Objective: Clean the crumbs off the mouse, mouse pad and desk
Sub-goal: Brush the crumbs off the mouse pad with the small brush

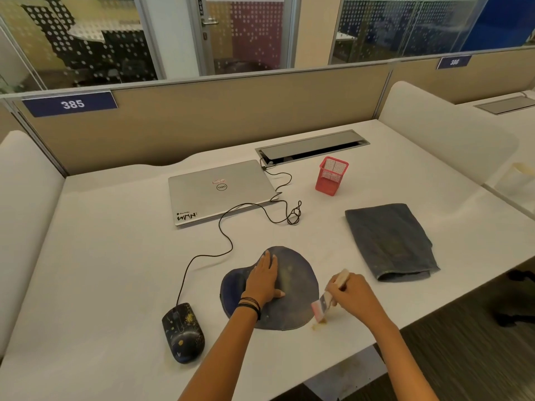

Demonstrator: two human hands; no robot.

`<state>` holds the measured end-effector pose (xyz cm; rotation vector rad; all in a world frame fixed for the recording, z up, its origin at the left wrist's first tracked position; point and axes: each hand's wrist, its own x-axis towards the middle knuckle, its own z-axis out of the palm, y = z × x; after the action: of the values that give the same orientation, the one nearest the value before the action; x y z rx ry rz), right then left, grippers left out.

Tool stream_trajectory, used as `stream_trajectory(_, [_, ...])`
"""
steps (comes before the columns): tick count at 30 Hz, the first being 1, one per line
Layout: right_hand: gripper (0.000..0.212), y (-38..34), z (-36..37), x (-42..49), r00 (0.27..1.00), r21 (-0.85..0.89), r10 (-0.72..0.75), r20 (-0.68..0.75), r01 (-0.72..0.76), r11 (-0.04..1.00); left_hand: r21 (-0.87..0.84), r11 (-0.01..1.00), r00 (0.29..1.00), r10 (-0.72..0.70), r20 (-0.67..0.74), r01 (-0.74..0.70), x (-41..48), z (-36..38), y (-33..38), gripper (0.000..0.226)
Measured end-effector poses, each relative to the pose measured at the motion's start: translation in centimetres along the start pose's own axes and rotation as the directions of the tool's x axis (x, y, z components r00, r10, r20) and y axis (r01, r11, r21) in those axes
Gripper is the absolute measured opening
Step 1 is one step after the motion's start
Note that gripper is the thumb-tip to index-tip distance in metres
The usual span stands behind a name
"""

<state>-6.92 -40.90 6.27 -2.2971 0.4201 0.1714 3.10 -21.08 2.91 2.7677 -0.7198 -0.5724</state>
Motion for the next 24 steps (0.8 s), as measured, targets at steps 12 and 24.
stream_trajectory(12, [0.021, -0.9, 1.9, -0.3, 0.975, 0.242, -0.1, 0.199, 0.05, 0.969, 0.018, 0.999, 0.999, -0.037, -0.016, 0.037, 0.2, -0.4, 0.3, 0.098])
stream_trajectory(24, [0.021, -2.5, 2.0, -0.5, 0.965, 0.315, -0.237, 0.11, 0.192, 0.929, 0.055, 0.997, 0.998, -0.055, -0.008, 0.055, 0.4, -0.5, 0.2, 0.096])
